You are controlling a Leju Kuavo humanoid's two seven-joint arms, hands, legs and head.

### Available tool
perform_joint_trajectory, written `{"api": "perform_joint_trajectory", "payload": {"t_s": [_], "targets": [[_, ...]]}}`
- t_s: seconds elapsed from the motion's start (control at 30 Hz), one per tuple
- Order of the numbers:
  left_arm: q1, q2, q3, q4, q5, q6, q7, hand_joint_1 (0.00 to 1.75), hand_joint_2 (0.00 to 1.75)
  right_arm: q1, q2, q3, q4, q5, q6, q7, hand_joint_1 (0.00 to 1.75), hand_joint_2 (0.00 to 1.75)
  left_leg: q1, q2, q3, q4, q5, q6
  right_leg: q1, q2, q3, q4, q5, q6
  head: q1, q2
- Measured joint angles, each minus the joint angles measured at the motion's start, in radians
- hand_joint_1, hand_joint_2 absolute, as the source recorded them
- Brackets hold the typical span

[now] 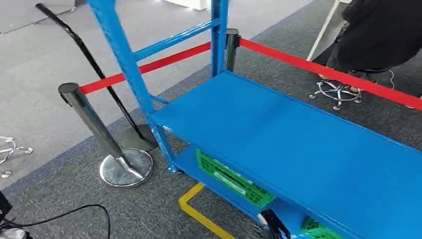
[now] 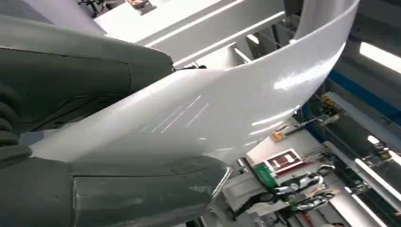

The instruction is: Take the parts from the cabinet and place them on the table.

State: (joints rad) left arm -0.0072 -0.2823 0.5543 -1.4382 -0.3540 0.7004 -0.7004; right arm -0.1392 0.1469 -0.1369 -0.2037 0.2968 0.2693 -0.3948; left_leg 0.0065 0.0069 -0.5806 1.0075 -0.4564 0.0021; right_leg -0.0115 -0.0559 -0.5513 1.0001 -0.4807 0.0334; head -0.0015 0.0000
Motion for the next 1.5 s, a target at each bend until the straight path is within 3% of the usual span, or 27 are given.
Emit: {"api": "perform_joint_trajectory", "payload": {"t_s": [0.03, 0.07, 0.13, 0.17, 0.4, 0.5, 0.57, 0.63, 0.67, 0.7, 0.77, 0.83, 0.9, 0.97, 1.0, 1.03, 1.07, 1.13, 1.17, 1.23, 1.27, 1.3, 1.33, 1.37, 1.43, 1.47, 1.5], "targets": [[0.000, -0.001, 0.001, 0.000, -0.001, 0.000, 0.000, 1.75, 1.75, -0.001, 0.001, 0.000, -0.003, 0.000, 0.000, 0.000, 0.00, 1.75, 0.008, -0.003, 0.008, -0.009, 0.006, 0.008, -0.004, 0.007, -0.006, 0.001, -0.005, 0.008, -0.003, 0.000], [-0.001, -0.002, 0.001, 0.001, -0.001, 0.000, 0.000, 1.75, 1.75, -0.001, 0.001, 0.000, -0.003, 0.000, 0.000, -0.001, 0.00, 1.75, 0.004, -0.002, 0.009, -0.009, 0.004, -0.001, 0.000, 0.012, -0.005, -0.006, 0.002, -0.009, 0.005, 0.000], [-0.001, -0.002, 0.001, 0.003, -0.001, 0.000, 0.000, 1.75, 1.75, -0.005, 0.001, 0.001, -0.003, 0.000, 0.000, 0.000, 0.00, 1.75, 0.002, -0.004, 0.011, -0.008, 0.001, 0.001, 0.002, 0.010, 0.000, -0.008, -0.013, -0.065, 0.008, 0.000], [-0.001, -0.002, 0.001, 0.003, -0.001, 0.000, 0.000, 1.75, 1.75, -0.005, 0.001, 0.001, -0.004, 0.000, 0.000, 0.000, 0.00, 1.75, 0.001, -0.004, 0.011, -0.008, 0.001, 0.001, 0.002, 0.010, -0.001, -0.008, -0.005, -0.075, 0.008, 0.000], [-0.002, -0.002, 0.000, 0.008, -0.018, 0.000, 0.000, 1.75, 1.75, 0.001, 0.001, 0.001, -0.004, -0.004, -0.001, 0.004, 0.00, 1.75, -0.007, -0.003, 0.010, -0.007, -0.001, 0.012, -0.004, 0.011, 0.001, -0.017, 0.008, -0.047, 0.009, 0.000], [-0.004, -0.002, -0.001, 0.012, -0.029, 0.000, 0.000, 1.75, 1.75, 0.006, 0.001, 0.002, -0.004, -0.004, -0.004, -0.004, 0.00, 1.75, -0.010, -0.003, 0.008, -0.006, -0.001, 0.015, -0.011, 0.012, 0.012, -0.022, 0.010, 0.006, 0.008, 0.000], [-0.005, -0.002, -0.003, 0.014, -0.031, 0.000, 0.000, 1.75, 1.75, 0.010, 0.001, 0.001, -0.004, -0.007, -0.003, -0.005, 0.00, 1.75, -0.010, -0.003, 0.007, -0.006, 0.000, 0.015, -0.011, 0.012, 0.012, -0.023, 0.010, 0.009, 0.008, 0.000], [-0.006, 0.000, -0.004, 0.015, -0.033, 0.000, 0.000, 1.75, 1.75, 0.011, 0.002, 0.001, -0.004, -0.009, -0.003, -0.006, 0.00, 1.75, -0.015, -0.006, 0.009, -0.018, 0.003, 0.038, -0.015, 0.004, 0.023, -0.044, 0.021, 0.031, 0.006, 0.000], [-0.007, -0.001, -0.005, 0.015, -0.034, 0.000, 0.000, 1.75, 1.75, 0.011, 0.003, 0.001, -0.005, -0.009, -0.004, -0.006, 0.00, 1.75, -0.001, -0.007, 0.030, -0.049, 0.020, 0.045, -0.014, 0.010, 0.017, -0.043, 0.013, 0.031, 0.008, 0.000], [-0.009, -0.003, -0.007, 0.016, -0.034, 0.000, 0.000, 1.75, 1.75, 0.013, 0.002, 0.001, -0.005, -0.009, -0.008, -0.012, 0.00, 1.75, -0.002, -0.006, 0.037, -0.060, 0.025, 0.047, -0.013, 0.030, 0.010, -0.019, -0.007, 0.028, 0.011, 0.000], [-0.013, -0.003, -0.019, 0.019, -0.041, 0.000, 0.000, 1.75, 1.75, 0.022, -0.004, 0.001, -0.005, -0.017, -0.011, -0.032, 0.00, 1.75, -0.001, -0.012, 0.034, -0.061, 0.027, 0.050, -0.012, 0.051, -0.066, 0.140, -0.087, 0.021, 0.014, 0.000], [-0.014, -0.003, -0.033, 0.024, -0.054, 0.000, 0.000, 1.75, 1.75, 0.040, -0.012, -0.005, -0.004, -0.030, -0.006, -0.049, 0.00, 1.75, -0.001, -0.027, 0.033, -0.060, 0.027, 0.047, -0.012, 0.054, -0.133, 0.268, -0.128, 0.024, 0.013, 0.000], [-0.015, -0.002, -0.039, 0.027, -0.062, 0.000, 0.000, 1.75, 1.75, 0.060, -0.022, -0.010, -0.004, -0.030, 0.002, -0.059, 0.00, 1.75, 0.003, -0.041, 0.034, -0.055, 0.025, 0.037, -0.017, 0.054, -0.113, 0.218, -0.076, 0.026, 0.013, 0.000], [-0.016, -0.002, -0.046, 0.027, -0.064, 0.000, 0.000, 1.75, 1.75, 0.068, -0.030, -0.010, -0.004, -0.027, 0.004, -0.062, 0.00, 1.75, 0.008, -0.046, 0.032, -0.038, 0.014, 0.021, -0.024, 0.056, -0.028, 0.048, 0.013, 0.031, 0.015, 0.000], [-0.017, -0.001, -0.048, 0.027, -0.065, 0.000, 0.000, 1.75, 1.75, 0.067, -0.031, -0.010, -0.003, -0.027, 0.004, -0.062, 0.00, 1.75, 0.009, -0.048, 0.027, -0.026, 0.006, 0.010, -0.027, 0.069, -0.003, 0.003, 0.001, 0.035, 0.016, 0.000], [-0.017, 0.001, -0.049, 0.027, -0.065, 0.000, 0.000, 1.75, 1.75, 0.065, -0.032, -0.010, -0.003, -0.027, 0.004, -0.061, 0.00, 1.75, 0.004, -0.051, 0.019, -0.009, -0.001, 0.000, -0.023, 0.078, 0.005, -0.003, 0.000, 0.021, 0.020, 0.000], [-0.017, 0.001, -0.050, 0.027, -0.065, 0.000, 0.000, 1.75, 1.75, 0.063, -0.033, -0.011, -0.003, -0.027, 0.005, -0.058, 0.00, 1.75, 0.006, -0.051, 0.017, -0.009, 0.000, -0.002, -0.022, 0.076, 0.001, -0.002, 0.002, 0.016, 0.014, 0.000], [-0.017, 0.002, -0.051, 0.027, -0.065, 0.000, 0.000, 1.75, 1.75, 0.066, -0.033, -0.011, -0.003, -0.027, 0.007, -0.056, 0.00, 1.75, 0.006, -0.050, 0.016, -0.008, 0.003, 0.033, -0.020, 0.077, 0.000, -0.002, 0.005, 0.015, 0.014, 0.000], [-0.017, 0.002, -0.051, 0.027, -0.065, 0.000, 0.000, 1.75, 1.75, 0.067, -0.033, -0.011, -0.003, -0.027, 0.008, -0.056, 0.00, 1.75, 0.006, -0.050, 0.017, -0.009, 0.005, 0.037, -0.019, 0.077, 0.000, -0.002, 0.005, 0.014, 0.015, 0.000], [-0.018, 0.004, -0.052, 0.027, -0.065, 0.000, 0.000, 1.75, 1.75, 0.065, -0.031, -0.011, -0.003, -0.023, 0.007, -0.053, 0.00, 1.75, 0.004, -0.050, 0.019, -0.011, 0.005, 0.034, -0.037, 0.071, 0.001, -0.016, 0.014, 0.025, 0.014, 0.000], [-0.019, 0.005, -0.052, 0.024, -0.065, 0.000, 0.000, 1.75, 1.75, 0.061, -0.029, -0.011, -0.003, -0.019, 0.006, -0.052, 0.00, 1.75, -0.007, -0.049, 0.027, -0.040, 0.027, 0.042, -0.036, 0.070, 0.017, -0.042, 0.025, 0.031, 0.007, 0.000], [-0.018, 0.002, -0.054, 0.022, -0.065, 0.000, 0.000, 1.75, 1.75, 0.060, -0.030, -0.011, -0.004, -0.016, 0.005, -0.052, 0.00, 1.75, 0.009, -0.050, 0.081, -0.138, 0.061, 0.067, -0.031, 0.069, 0.017, -0.042, 0.022, 0.019, -0.005, 0.000], [-0.021, -0.001, -0.055, 0.023, -0.064, 0.000, 0.000, 1.75, 1.75, 0.058, -0.031, -0.011, -0.004, -0.015, 0.004, -0.053, 0.00, 1.75, 0.010, -0.046, 0.097, -0.157, 0.074, 0.065, -0.023, 0.067, 0.005, -0.025, 0.008, 0.018, 0.000, 0.000], [-0.025, -0.001, -0.055, 0.024, -0.064, 0.000, 0.000, 1.75, 1.75, 0.055, -0.031, -0.011, -0.004, -0.013, 0.003, -0.052, 0.00, 1.75, 0.014, -0.047, 0.102, -0.174, 0.082, 0.074, -0.022, 0.068, -0.024, 0.030, -0.026, 0.020, 0.003, 0.000], [-0.022, -0.002, -0.055, 0.029, -0.065, 0.000, 0.000, 1.75, 1.75, 0.051, -0.032, -0.011, -0.004, -0.012, 0.000, -0.051, 0.00, 1.75, 0.023, -0.047, 0.097, -0.167, 0.076, 0.047, -0.029, 0.067, -0.098, 0.167, -0.080, 0.034, 0.008, 0.000], [-0.022, -0.002, -0.055, 0.029, -0.066, 0.000, 0.000, 1.75, 1.75, 0.052, -0.035, -0.011, -0.004, -0.012, 0.000, -0.050, 0.00, 1.75, 0.028, -0.047, 0.093, -0.158, 0.069, 0.036, -0.033, 0.066, -0.122, 0.206, -0.085, 0.043, 0.008, 0.000], [-0.021, -0.001, -0.054, 0.031, -0.066, 0.000, 0.000, 1.75, 1.75, 0.054, -0.036, -0.011, -0.004, -0.012, 0.000, -0.050, 0.00, 1.75, 0.035, -0.048, 0.089, -0.145, 0.062, 0.021, -0.038, 0.065, -0.120, 0.196, -0.063, 0.053, 0.008, 0.000]]}}
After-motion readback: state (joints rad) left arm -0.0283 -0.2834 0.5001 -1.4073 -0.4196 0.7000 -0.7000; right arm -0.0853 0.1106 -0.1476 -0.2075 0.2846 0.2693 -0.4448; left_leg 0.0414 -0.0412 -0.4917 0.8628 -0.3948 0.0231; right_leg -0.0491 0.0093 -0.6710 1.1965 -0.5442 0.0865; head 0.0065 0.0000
